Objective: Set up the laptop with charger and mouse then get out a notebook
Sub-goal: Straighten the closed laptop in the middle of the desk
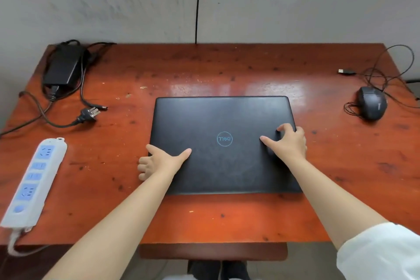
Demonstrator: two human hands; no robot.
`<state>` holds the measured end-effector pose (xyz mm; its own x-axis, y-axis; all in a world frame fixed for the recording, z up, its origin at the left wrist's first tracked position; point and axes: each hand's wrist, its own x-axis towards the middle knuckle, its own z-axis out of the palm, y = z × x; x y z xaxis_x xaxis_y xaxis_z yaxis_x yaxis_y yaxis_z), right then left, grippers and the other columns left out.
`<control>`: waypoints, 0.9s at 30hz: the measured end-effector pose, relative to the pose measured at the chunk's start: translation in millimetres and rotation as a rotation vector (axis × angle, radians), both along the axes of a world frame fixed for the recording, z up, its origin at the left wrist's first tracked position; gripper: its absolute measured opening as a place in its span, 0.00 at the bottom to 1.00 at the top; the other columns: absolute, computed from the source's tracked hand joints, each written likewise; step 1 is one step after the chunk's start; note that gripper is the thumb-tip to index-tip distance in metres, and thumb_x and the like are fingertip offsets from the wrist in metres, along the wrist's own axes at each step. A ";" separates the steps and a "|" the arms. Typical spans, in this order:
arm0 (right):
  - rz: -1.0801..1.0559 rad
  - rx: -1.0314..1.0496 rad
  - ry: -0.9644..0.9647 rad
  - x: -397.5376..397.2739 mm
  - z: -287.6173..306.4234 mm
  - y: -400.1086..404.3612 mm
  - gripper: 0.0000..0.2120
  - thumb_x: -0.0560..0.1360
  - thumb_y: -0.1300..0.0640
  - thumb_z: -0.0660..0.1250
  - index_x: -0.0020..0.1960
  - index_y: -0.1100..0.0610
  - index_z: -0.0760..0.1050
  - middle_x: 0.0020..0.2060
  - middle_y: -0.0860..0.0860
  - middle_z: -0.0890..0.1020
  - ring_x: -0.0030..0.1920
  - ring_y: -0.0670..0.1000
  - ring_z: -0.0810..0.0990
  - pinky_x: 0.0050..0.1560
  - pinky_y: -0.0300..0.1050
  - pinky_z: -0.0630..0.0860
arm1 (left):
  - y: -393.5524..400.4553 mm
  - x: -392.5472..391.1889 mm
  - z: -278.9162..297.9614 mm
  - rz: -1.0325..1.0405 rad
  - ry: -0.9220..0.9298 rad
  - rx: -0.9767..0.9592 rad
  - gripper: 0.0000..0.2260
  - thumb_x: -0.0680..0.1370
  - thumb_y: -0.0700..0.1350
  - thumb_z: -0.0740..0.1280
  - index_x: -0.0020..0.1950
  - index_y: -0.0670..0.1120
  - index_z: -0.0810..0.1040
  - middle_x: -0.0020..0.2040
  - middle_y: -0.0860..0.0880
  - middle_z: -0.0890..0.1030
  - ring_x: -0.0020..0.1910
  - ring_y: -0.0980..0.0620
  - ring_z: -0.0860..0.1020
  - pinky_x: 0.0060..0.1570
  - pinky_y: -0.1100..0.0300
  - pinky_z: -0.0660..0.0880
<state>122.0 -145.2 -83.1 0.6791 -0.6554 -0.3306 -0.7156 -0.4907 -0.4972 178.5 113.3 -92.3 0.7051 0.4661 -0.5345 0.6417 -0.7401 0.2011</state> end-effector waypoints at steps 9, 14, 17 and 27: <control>-0.009 0.033 0.034 -12.1 -0.3 -17.9 0.22 0.67 0.48 0.72 0.57 0.54 0.70 0.68 0.60 0.62 0.68 0.62 0.61 0.67 0.56 0.62 | -16.1 -6.6 1.1 0.005 0.036 -0.011 0.49 0.60 0.66 0.72 0.69 0.42 0.55 0.66 0.37 0.65 0.63 0.38 0.65 0.62 0.47 0.65; 0.010 0.018 0.070 -10.6 -2.5 -15.5 0.23 0.69 0.47 0.70 0.59 0.54 0.67 0.70 0.60 0.59 0.69 0.62 0.59 0.69 0.56 0.59 | -16.4 -5.1 3.1 0.002 0.035 -0.014 0.48 0.61 0.66 0.72 0.69 0.42 0.55 0.66 0.37 0.65 0.64 0.38 0.64 0.62 0.46 0.65; 0.024 -0.010 0.066 -13.6 -4.8 -11.6 0.24 0.71 0.47 0.68 0.62 0.54 0.65 0.72 0.60 0.56 0.70 0.62 0.57 0.70 0.57 0.56 | -14.3 -7.6 3.5 -0.024 0.023 -0.016 0.48 0.61 0.67 0.71 0.69 0.42 0.54 0.67 0.37 0.64 0.64 0.39 0.63 0.62 0.47 0.65; -0.157 -0.017 -0.004 -24.3 -1.3 -9.9 0.39 0.66 0.47 0.73 0.67 0.62 0.60 0.63 0.64 0.70 0.65 0.64 0.64 0.64 0.57 0.65 | -5.8 -20.9 3.2 -0.016 -0.137 -0.083 0.43 0.62 0.63 0.73 0.67 0.43 0.59 0.65 0.36 0.68 0.64 0.37 0.65 0.62 0.46 0.66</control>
<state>97.7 -155.1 -84.4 0.5693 -0.7591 -0.3157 -0.7821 -0.3817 -0.4925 157.6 107.6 -89.1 0.7809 0.4125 -0.4691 0.5923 -0.7275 0.3462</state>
